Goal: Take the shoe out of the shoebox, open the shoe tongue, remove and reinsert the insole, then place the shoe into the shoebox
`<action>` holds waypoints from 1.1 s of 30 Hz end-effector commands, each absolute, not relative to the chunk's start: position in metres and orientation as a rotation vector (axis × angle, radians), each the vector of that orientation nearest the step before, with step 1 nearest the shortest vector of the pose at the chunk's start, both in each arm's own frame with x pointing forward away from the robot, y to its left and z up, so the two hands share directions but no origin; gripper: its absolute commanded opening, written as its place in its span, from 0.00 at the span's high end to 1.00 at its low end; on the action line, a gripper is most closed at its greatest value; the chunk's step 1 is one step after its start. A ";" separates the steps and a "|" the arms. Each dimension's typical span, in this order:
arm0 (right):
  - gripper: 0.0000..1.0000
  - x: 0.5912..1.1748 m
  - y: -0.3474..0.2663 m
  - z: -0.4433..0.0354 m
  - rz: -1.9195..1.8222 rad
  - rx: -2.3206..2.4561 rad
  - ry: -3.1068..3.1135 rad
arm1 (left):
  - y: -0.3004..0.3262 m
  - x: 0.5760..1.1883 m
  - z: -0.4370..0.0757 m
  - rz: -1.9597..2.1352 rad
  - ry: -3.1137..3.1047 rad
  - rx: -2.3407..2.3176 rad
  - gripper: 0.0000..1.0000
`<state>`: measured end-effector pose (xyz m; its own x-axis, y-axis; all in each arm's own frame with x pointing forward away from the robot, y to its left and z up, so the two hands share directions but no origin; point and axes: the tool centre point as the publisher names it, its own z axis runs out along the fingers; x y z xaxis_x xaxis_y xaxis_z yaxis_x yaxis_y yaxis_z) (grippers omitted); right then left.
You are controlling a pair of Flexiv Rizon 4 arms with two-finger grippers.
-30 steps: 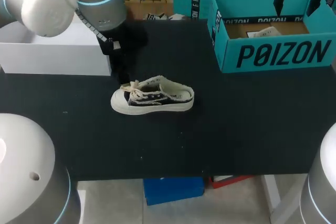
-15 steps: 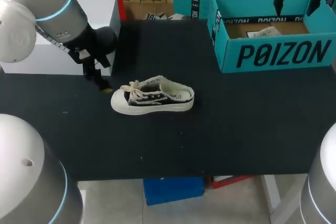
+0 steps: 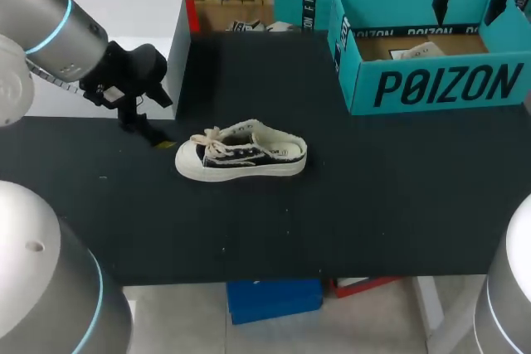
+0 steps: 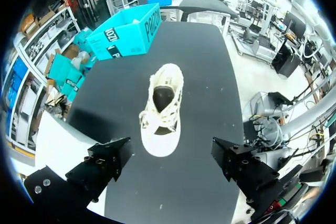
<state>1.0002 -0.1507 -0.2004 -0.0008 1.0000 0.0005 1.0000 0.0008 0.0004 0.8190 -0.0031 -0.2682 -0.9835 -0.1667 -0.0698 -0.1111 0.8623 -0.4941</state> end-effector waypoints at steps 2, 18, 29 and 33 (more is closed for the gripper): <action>0.00 0.997 -0.154 -0.191 0.019 -2.184 -2.261 | 0.000 0.817 -0.271 -0.842 2.894 -0.212 0.00; 0.00 0.932 -0.108 -0.166 -0.087 -1.156 -3.138 | 0.000 0.817 -0.271 -0.842 2.894 -0.212 0.00; 0.00 0.894 -0.086 -0.171 0.133 -0.498 -3.298 | 0.000 0.817 -0.271 -0.842 2.894 -0.212 0.00; 0.00 0.894 -0.086 -0.171 0.133 -0.498 -3.298 | 0.000 0.817 -0.271 -0.842 2.894 -0.212 0.00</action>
